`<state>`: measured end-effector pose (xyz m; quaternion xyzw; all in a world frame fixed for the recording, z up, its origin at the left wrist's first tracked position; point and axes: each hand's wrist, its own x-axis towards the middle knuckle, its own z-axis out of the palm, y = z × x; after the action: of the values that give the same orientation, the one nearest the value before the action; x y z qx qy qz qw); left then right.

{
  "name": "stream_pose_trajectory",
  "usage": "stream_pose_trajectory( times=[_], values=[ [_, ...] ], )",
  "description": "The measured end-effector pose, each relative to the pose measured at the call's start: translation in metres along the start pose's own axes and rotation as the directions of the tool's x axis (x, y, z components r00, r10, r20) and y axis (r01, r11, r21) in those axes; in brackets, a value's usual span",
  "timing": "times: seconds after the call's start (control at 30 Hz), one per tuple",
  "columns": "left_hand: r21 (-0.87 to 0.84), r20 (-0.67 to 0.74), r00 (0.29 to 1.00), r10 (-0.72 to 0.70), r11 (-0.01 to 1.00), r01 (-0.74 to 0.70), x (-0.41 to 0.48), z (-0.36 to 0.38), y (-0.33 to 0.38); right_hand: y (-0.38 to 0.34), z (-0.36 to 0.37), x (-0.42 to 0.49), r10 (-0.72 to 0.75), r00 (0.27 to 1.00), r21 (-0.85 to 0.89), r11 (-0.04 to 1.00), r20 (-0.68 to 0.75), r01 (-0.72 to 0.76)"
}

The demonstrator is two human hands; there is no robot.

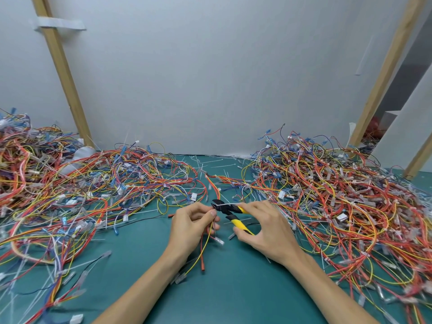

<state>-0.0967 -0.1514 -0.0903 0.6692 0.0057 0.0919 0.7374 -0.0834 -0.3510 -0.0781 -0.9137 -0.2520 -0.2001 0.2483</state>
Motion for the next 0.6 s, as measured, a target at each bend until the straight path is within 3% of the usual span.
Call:
stream_pose_trajectory(
  times=[0.37, 0.6],
  values=[
    [-0.008, -0.009, 1.000, -0.004, 1.000, 0.004, 0.0001, 0.0003, 0.0000, 0.0005, 0.0006, 0.0008, -0.017, 1.000, -0.032, 0.999, 0.026, 0.018],
    [0.010, -0.022, 1.000, -0.013, 1.000, 0.013, -0.0004, 0.0014, -0.0003, 0.0036, 0.0016, 0.0010, -0.114, 0.987, -0.184, 0.974, 0.111, 0.133]
  ],
)
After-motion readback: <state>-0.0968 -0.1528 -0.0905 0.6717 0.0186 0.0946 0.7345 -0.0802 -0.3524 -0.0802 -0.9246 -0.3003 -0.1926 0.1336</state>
